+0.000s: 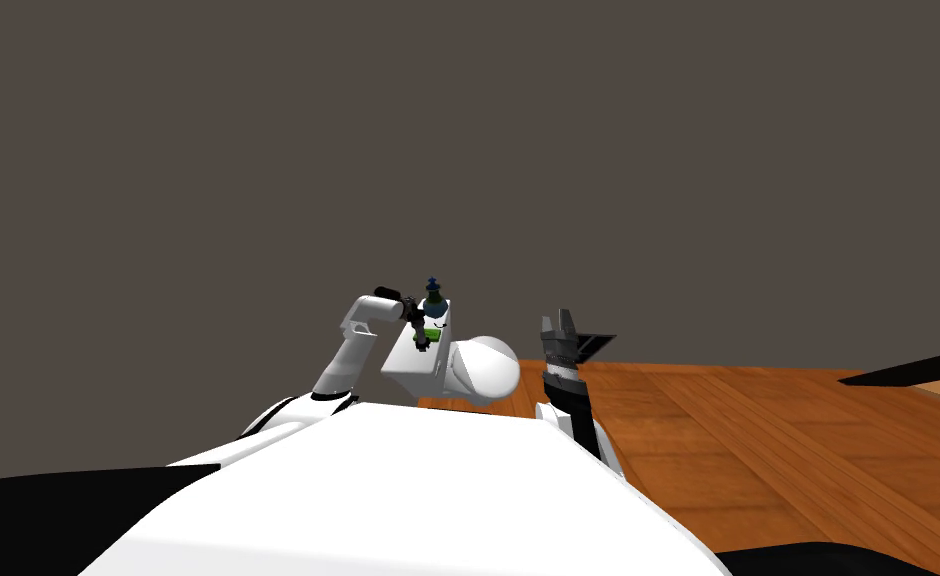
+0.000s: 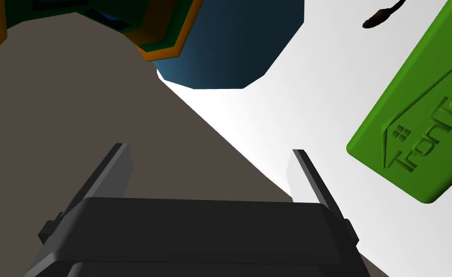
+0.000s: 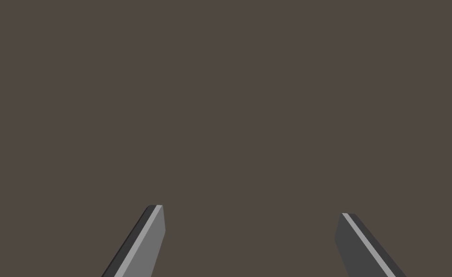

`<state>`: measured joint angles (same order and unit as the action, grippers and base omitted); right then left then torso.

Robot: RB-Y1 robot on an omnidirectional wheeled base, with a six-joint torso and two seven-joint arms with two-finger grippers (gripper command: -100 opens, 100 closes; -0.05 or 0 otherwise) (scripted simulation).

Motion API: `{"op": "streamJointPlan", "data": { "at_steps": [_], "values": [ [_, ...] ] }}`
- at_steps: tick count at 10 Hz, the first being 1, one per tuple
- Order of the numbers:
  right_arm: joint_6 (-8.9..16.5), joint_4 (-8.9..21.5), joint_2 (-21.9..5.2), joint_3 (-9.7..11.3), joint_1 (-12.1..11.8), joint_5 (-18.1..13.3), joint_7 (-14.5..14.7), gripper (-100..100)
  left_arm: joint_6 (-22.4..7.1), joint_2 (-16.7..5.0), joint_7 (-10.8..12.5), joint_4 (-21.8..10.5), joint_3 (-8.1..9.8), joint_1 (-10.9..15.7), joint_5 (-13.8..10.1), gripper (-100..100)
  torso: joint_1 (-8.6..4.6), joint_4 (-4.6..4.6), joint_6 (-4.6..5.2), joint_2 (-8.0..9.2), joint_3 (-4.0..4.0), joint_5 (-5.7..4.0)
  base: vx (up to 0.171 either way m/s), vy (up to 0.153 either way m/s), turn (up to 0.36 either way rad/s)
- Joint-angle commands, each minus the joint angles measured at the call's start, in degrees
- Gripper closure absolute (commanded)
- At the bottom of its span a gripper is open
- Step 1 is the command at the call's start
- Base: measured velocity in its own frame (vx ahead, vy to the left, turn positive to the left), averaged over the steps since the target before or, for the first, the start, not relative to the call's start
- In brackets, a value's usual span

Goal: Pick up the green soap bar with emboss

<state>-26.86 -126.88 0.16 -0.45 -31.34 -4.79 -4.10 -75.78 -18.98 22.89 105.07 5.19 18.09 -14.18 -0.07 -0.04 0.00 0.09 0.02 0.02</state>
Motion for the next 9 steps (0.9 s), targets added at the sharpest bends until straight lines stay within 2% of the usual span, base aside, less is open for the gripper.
{"op": "streamJointPlan", "data": {
  "at_steps": [1, 2, 3, 4, 9],
  "values": [
    [0.0, 0.0, 0.0, 0.0, 0.0, 0.0, 0.0, 0, -2.9, -0.4, 1.2, -1.6, 0.10, 1.2, -0.7, -100, 0.00, 0.00, 0.00, 0.00, 0.00, 0.00, -0.015, -0.001, -0.034],
    [0.0, 0.0, 0.0, 0.0, 0.0, 0.0, 0.0, 0, -4.5, -0.4, 1.2, -1.6, 0.10, 1.2, -0.7, -100, -0.02, 0.00, 0.01, 0.00, 0.00, -0.01, -0.015, 0.000, -0.018],
    [0.0, 0.0, 0.0, 0.0, 0.0, 0.0, 0.0, 0, -6.3, -0.7, 2.2, -2.9, 0.16, 2.1, -1.2, -100, -0.02, 0.00, 0.00, 0.00, 0.00, -0.01, -0.019, 0.002, -0.033],
    [0.0, 0.0, 0.0, 0.0, 0.0, 0.0, 0.0, 0, -7.6, -0.7, 2.2, -2.9, 0.16, 2.1, -1.2, -100, -0.03, -0.01, 0.03, 0.01, 0.00, 0.00, -0.014, 0.003, -0.022],
    [0.0, 0.0, 0.0, 0.0, 0.0, 0.0, 0.0, 0, -15.6, -1.4, 5.0, -6.6, 0.32, 4.5, -2.7, -100, -0.05, -0.02, 0.02, -0.03, -0.03, 0.00, -0.010, 0.002, -0.027]
  ]
}}
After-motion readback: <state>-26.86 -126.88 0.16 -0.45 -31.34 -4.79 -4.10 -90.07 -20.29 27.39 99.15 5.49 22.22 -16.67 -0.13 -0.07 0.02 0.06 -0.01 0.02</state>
